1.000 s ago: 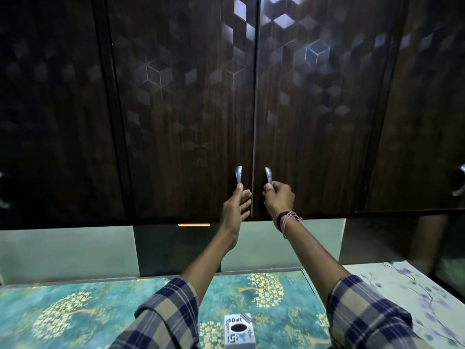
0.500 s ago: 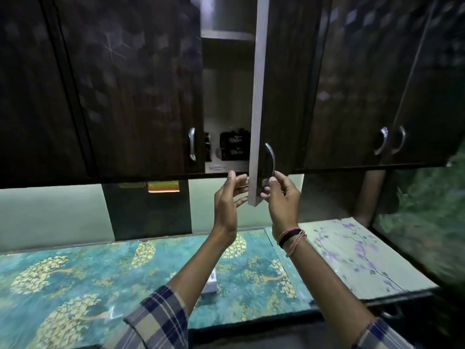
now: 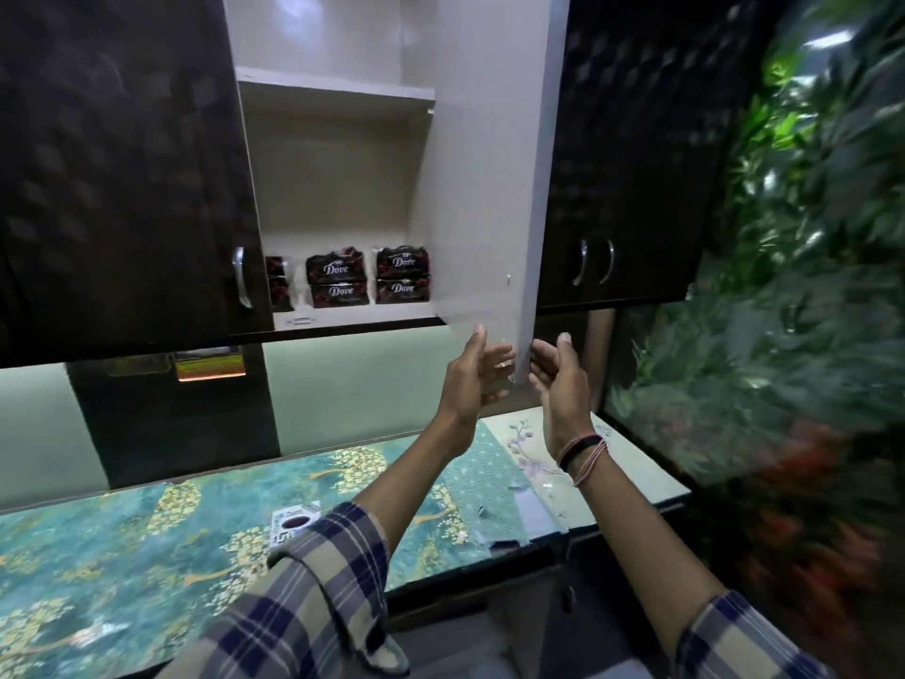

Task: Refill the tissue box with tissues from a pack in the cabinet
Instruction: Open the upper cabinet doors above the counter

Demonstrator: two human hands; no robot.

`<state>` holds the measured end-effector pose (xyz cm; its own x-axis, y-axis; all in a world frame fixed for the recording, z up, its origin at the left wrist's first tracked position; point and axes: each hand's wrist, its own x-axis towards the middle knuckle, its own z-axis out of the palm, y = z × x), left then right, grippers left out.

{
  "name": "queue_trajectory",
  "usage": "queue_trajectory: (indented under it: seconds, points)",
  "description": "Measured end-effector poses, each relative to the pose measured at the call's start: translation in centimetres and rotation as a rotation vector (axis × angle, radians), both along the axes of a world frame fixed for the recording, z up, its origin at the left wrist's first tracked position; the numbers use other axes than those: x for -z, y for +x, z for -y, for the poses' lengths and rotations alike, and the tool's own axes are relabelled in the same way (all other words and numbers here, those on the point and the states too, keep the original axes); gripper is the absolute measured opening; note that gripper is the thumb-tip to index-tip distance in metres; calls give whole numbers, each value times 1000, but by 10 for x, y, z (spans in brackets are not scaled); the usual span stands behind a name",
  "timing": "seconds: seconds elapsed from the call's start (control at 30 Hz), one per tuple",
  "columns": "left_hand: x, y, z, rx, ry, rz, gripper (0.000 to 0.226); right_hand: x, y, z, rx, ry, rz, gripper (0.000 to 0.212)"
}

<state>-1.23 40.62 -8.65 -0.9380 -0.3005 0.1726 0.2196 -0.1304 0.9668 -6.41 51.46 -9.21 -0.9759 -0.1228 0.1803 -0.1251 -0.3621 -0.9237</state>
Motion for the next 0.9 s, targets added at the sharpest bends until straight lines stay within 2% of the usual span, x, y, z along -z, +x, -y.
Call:
queue_trajectory:
  seconds: [0.2,0.4,0.5,0.63,0.8,0.9]
  points:
    - [-9,-22,-31,47,-13,34,68,-8,-24,-31,-40,3,24,72]
    - [-7,-23,-40,52,-6,30,56,-1,-34,-40,-63,29,23,70]
    - [-3,-24,-33,55,0,21,61,6,-30,-35,53,108,13,63]
    - [0,-23,-13,46,22,2,70,22,-19,-12,194,83,109,43]
    - [7,-7,34,-22,50,1,70,49,-12,31,90,100,364,24]
    - [14,7,72,-83,68,6,69,59,-8,68,-21,138,407,20]
